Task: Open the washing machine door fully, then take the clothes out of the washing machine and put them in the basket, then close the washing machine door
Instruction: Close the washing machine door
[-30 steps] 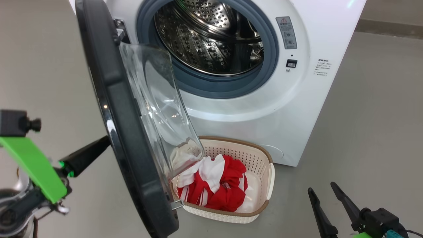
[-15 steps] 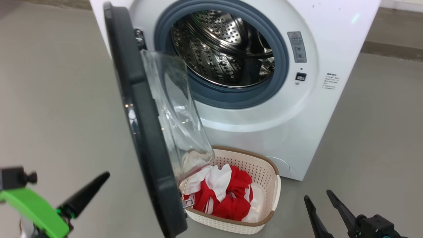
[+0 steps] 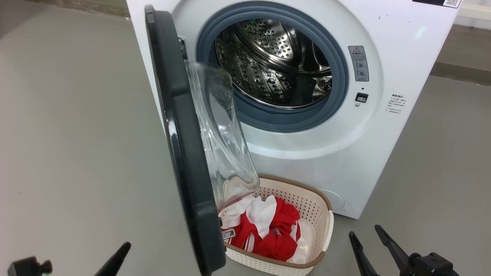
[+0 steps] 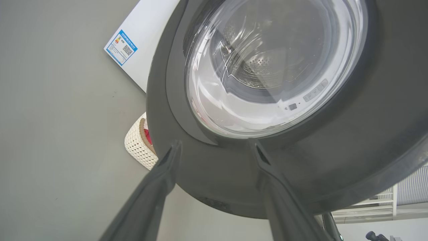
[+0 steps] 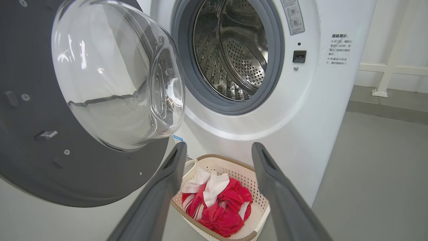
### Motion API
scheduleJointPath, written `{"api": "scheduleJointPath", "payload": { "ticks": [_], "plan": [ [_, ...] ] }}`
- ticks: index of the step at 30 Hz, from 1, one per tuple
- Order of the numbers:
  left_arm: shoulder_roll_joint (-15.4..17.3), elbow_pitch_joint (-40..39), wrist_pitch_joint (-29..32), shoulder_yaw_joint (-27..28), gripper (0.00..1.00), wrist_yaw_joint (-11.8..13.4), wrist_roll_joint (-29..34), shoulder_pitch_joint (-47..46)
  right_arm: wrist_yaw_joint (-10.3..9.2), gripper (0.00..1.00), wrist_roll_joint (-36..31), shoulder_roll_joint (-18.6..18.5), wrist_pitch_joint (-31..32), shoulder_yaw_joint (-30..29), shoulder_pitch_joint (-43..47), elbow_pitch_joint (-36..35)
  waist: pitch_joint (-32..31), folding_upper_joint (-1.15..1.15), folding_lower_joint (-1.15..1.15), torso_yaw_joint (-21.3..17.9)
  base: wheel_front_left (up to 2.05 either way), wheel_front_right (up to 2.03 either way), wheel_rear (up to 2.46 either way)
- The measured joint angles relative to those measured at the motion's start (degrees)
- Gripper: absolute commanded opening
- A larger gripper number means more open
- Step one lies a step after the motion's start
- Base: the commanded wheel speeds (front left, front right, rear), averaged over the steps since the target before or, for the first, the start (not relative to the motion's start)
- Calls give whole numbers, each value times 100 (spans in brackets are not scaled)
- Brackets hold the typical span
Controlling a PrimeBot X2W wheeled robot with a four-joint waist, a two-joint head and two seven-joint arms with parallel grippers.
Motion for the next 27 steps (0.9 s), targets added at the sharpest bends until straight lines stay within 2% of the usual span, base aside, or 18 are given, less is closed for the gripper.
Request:
{"api": "scheduleJointPath", "payload": {
  "ticks": [16,20,23,25,27],
  "plan": [
    [-210,1055,-2113,-800,100,0,665,145,0,100,47,1,0,-5,18,53,-30,0,0,-26,0,0,0],
    [-154,1308,-2753,-1139,100,-1,1149,144,0,100,48,3,0,-26,18,55,-47,0,0,-36,0,0,0],
    [-155,1502,-2986,-1192,100,-1,1532,143,0,100,48,5,0,-57,18,55,-55,0,0,-38,0,0,0],
    [-185,1553,-3016,-1150,100,-2,1885,143,0,100,48,15,0,-83,18,55,-63,0,0,-41,0,0,0],
    [-297,1527,-3017,-871,100,-2,2391,144,1,100,48,26,0,-107,18,54,-71,0,0,-41,0,0,0]
  ]
}}
